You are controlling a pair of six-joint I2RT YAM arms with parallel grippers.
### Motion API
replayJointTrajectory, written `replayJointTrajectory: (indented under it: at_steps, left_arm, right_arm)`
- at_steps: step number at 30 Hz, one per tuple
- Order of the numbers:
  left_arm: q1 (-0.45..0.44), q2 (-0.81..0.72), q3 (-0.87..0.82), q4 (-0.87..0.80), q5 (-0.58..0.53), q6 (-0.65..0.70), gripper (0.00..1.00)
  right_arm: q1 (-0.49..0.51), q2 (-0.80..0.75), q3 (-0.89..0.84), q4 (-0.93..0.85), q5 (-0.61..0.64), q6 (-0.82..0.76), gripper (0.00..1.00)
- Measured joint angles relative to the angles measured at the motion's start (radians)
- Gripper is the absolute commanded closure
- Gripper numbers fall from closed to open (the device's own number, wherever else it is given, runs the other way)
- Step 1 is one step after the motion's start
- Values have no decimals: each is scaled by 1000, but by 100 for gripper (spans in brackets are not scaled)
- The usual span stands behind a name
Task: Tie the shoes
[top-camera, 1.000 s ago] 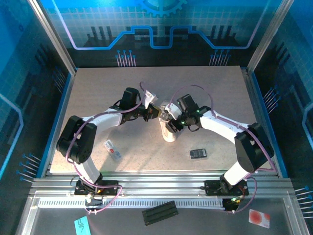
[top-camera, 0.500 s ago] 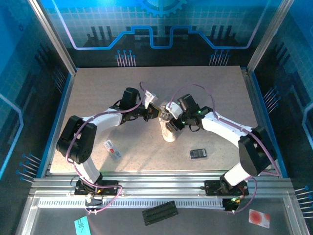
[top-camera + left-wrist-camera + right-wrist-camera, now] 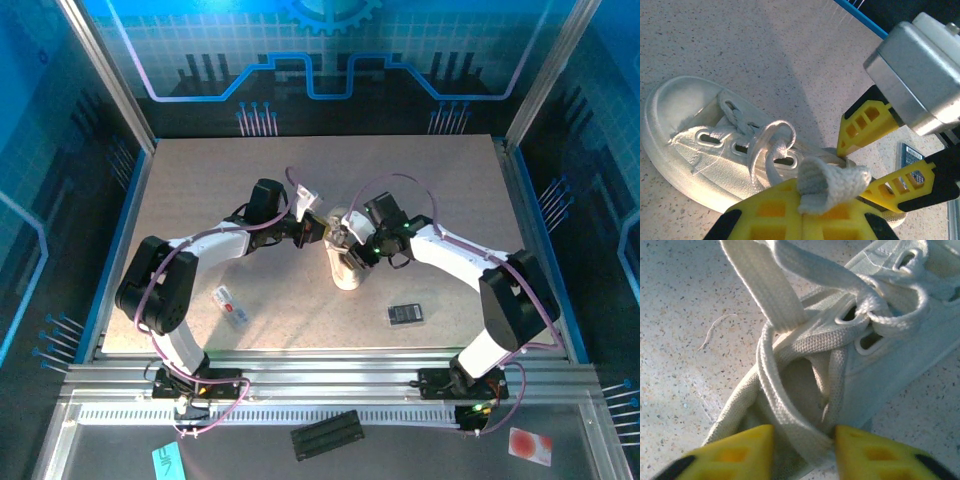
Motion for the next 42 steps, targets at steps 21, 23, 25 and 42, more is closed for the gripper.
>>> replayJointTrajectory:
  at_steps: [21,23,25,42]
  left_arm:
    - [-3,0,0,3,0,-3,100]
    - [-5,0,1,5,0,-4,100]
    - [-8,0,2,8,0,-4,100]
    - [-16,2,3,30,0,-23,100]
  right_arm:
    - [-42,-34,125,-60,-86,66,89]
    - [-66,5,178,-64,-116,97,89]
    - [-91,46,218,-63,-153,134,88]
    - [-121,232,319,-102,-262,282,73]
